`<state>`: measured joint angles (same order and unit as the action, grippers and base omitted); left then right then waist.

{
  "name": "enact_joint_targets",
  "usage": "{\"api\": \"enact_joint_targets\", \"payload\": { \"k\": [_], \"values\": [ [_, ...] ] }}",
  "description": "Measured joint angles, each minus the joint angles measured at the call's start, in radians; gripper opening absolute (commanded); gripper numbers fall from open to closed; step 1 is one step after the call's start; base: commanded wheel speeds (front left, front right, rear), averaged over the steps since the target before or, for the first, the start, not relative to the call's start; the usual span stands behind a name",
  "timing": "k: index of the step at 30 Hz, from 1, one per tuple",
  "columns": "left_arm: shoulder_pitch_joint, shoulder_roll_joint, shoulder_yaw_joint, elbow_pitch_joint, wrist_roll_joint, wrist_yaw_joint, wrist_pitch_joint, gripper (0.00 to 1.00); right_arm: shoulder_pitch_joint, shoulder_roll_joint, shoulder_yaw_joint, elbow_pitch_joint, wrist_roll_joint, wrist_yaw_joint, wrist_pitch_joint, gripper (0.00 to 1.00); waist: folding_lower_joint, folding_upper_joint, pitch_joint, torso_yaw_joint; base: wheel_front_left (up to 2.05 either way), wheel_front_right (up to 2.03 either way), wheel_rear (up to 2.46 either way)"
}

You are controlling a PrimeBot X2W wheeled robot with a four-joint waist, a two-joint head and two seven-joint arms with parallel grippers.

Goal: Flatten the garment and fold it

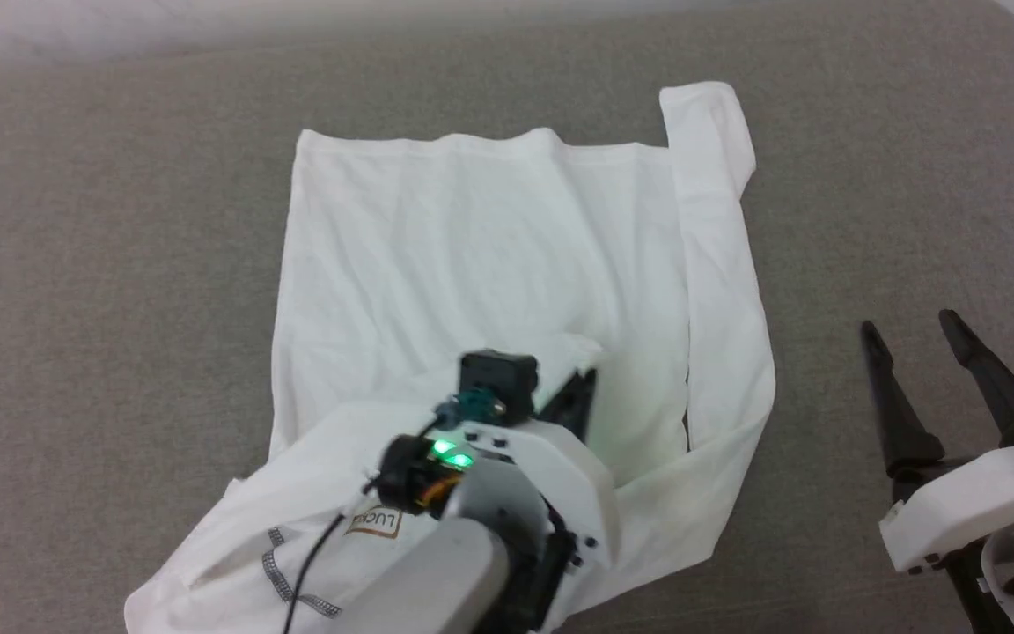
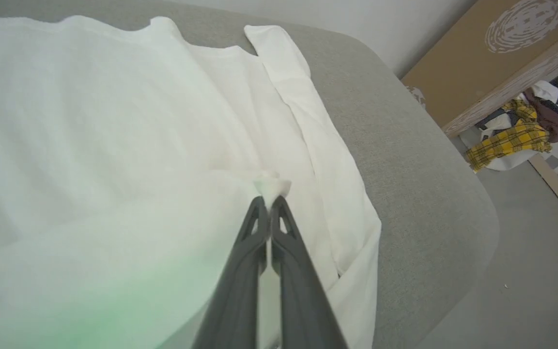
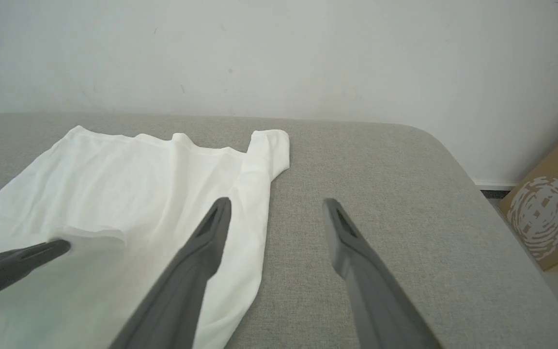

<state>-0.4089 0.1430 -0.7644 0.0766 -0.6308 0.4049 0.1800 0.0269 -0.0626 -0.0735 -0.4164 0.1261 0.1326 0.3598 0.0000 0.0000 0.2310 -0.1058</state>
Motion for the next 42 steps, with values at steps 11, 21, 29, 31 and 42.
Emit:
{"api": "enact_joint_targets", "payload": {
  "k": [11,21,29,31,42],
  "values": [
    [0.098,-0.037,-0.145,0.103,-0.041,-0.112,0.029,0.0,-0.009,0.0,-0.011,0.002,-0.009,0.0,-0.026,1.0,0.0002,0.0,0.083,-0.039,0.0,0.0,0.0],
    [0.082,-0.04,-0.156,0.122,-0.03,-0.132,-0.002,1.0,-0.026,0.004,-0.011,0.029,-0.011,0.0,-0.03,1.0,0.0001,0.0,0.077,-0.04,0.0,0.0,0.0],
    [0.053,0.038,-0.12,-0.065,0.036,-0.109,-0.063,1.0,-0.025,0.005,-0.018,0.061,-0.011,0.0,-0.026,1.0,-0.0001,0.0,0.008,-0.013,0.0,0.0,0.0],
    [0.053,0.066,-0.095,-0.109,0.047,-0.089,-0.08,1.0,-0.024,0.005,-0.023,0.069,-0.009,0.0,-0.026,1.0,-0.0001,0.0,-0.01,-0.004,0.0,0.0,0.0],
    [0.064,0.266,0.137,-0.229,0.102,0.045,-0.218,1.0,-0.015,-0.002,-0.06,0.141,0.008,0.0,-0.026,1.0,-0.0001,0.0,-0.072,0.057,0.0,0.0,0.0]
  ]
}}
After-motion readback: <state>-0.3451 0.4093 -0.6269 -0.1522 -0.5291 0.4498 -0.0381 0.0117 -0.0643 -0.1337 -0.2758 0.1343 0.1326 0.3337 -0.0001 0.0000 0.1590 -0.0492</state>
